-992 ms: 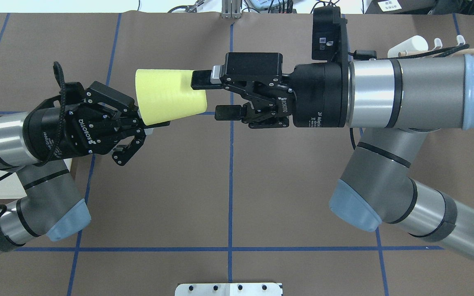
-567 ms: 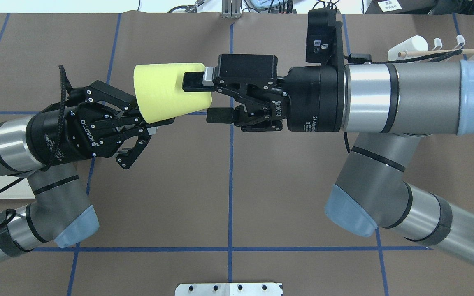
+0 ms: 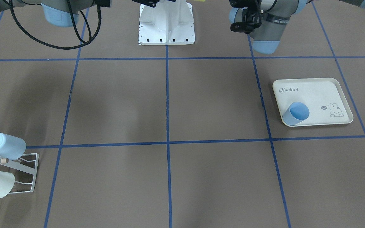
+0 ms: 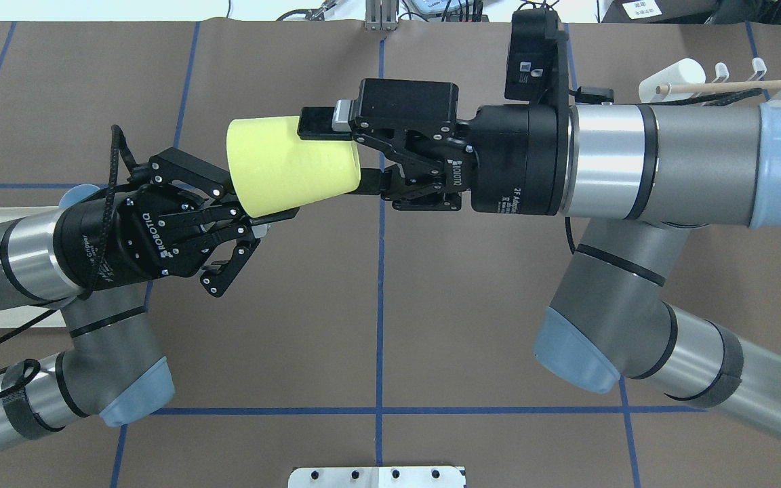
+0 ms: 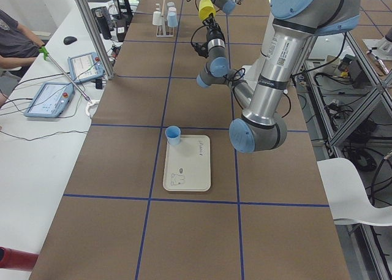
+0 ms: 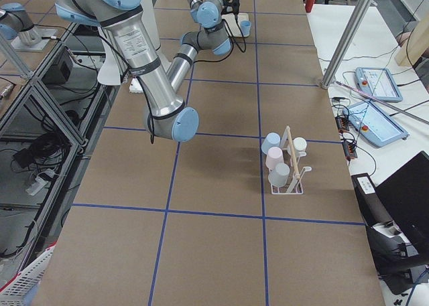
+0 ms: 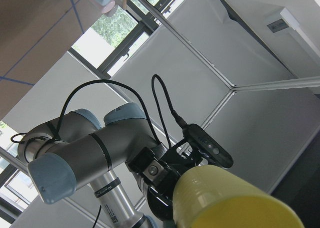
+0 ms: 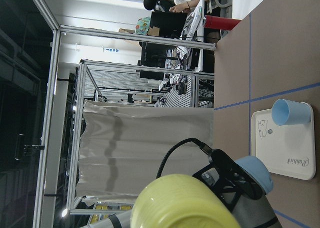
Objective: Transfer IKEA cup to right arm and place on rack
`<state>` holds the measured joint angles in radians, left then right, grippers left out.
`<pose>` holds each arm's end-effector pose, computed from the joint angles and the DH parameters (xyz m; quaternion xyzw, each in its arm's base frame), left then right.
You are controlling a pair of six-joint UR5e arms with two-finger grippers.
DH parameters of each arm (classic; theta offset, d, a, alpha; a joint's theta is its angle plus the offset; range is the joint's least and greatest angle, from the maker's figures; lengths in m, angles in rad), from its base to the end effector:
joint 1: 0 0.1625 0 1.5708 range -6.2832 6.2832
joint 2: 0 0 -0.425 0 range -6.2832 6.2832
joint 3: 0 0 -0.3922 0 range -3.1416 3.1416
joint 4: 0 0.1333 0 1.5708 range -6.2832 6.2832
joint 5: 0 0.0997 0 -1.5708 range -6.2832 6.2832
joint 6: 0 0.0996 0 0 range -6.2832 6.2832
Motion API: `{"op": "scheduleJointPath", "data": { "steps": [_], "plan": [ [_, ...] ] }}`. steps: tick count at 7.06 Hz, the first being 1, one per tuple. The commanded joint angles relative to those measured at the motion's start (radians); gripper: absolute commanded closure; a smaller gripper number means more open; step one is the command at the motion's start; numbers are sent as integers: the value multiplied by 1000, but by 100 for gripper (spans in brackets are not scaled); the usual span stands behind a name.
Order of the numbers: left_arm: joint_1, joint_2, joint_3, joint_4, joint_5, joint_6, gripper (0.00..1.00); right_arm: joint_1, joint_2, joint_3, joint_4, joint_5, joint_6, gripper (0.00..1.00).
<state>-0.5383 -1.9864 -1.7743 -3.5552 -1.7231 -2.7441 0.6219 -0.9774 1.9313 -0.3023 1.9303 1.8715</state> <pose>0.3308 -0.3352 0.1881 -0.3193 0.9069 -0.1520 0.2291 -0.3314 -0.3585 0.0591 0.0627 -0.8831 0.0508 0.4621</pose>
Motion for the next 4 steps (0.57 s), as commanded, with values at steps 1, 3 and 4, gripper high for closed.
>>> {"op": "scheduleJointPath", "data": {
  "steps": [1, 3, 4],
  "plan": [
    [3, -2, -4, -4, 2, -3, 100, 1, -1, 0, 2, -2, 0, 18],
    [3, 0, -2, -5, 2, -3, 100, 1, -3, 0, 2, -2, 0, 29],
    [4, 6, 6, -20, 2, -2, 100, 1, -4, 2, 6, -5, 0, 38]
  ]
}}
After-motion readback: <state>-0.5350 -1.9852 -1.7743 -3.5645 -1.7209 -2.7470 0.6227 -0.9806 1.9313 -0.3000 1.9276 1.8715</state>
